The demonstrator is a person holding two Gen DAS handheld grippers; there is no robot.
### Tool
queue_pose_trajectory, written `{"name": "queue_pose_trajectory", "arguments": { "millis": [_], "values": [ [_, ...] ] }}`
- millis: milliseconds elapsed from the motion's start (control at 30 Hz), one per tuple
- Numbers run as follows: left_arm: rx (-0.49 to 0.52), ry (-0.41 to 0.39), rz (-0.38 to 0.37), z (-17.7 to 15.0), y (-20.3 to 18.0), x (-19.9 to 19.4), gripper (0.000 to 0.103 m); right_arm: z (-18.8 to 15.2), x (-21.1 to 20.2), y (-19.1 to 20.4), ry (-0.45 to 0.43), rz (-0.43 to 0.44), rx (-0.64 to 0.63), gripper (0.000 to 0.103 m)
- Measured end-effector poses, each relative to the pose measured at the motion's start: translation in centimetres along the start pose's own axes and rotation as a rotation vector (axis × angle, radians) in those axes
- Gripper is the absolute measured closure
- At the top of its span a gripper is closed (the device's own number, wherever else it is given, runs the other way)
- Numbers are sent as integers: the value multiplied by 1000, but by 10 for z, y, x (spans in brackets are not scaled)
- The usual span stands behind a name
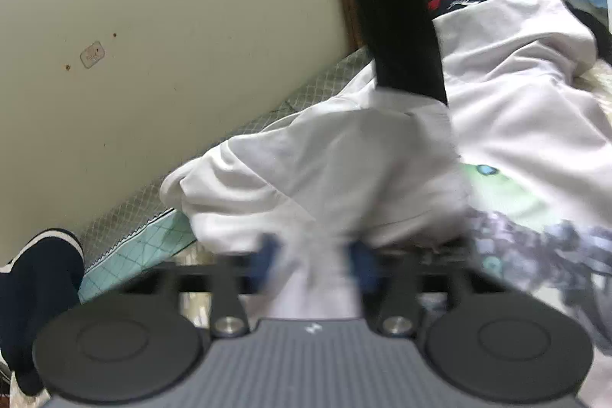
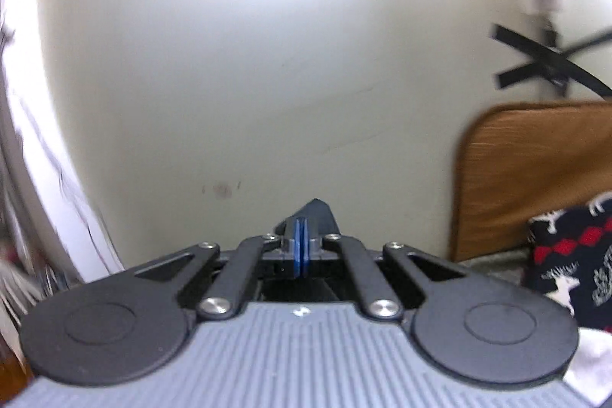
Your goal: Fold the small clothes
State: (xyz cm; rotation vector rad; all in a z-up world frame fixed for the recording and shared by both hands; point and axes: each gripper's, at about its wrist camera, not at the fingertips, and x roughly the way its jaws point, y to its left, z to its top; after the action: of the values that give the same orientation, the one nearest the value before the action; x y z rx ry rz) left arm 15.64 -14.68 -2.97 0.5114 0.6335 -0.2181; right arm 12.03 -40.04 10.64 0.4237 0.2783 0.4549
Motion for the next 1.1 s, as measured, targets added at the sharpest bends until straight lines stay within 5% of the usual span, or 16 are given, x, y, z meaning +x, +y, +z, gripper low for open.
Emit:
{"name": "queue_pose_trajectory", "arguments": {
  "millis": [167, 300, 400, 500, 600, 733, 767, 833, 867, 967, 1100],
  "values": [
    [-314, -33, 127, -16, 78, -23, 90, 6, 8, 8, -8, 99, 107, 99],
    [-784, -42, 203, -71, 160, -54, 90, -6, 18, 26, 4, 235, 148, 99],
    [-921, 42, 196, -109, 177, -57, 73, -39, 23, 28, 43, 266, 149, 98],
    [-839, 83, 157, -125, 165, -69, 68, -76, 17, 2, 137, 145, 116, 98],
    [-789, -5, 86, -128, 169, -101, 61, -108, 5, -40, 256, -19, 112, 98],
    [-772, -93, 95, -102, 187, -120, 60, -119, -25, -65, 340, -105, 159, 89],
    [-735, -99, 98, -88, 190, -115, 60, -117, -31, -65, 335, -117, 140, 85],
    [-636, -91, 81, -56, 191, -93, 56, -110, -39, -59, 289, -136, 89, 49],
    [-593, -79, 51, -43, 186, -79, 51, -106, -43, -52, 255, -148, 61, 43],
    [-469, 8, -47, -5, 171, -29, 47, -98, -39, -31, 223, -109, -21, 42],
    [-359, 133, -152, 18, 133, 16, 49, -101, -3, -9, 304, -73, -149, 32]
  ]
}}
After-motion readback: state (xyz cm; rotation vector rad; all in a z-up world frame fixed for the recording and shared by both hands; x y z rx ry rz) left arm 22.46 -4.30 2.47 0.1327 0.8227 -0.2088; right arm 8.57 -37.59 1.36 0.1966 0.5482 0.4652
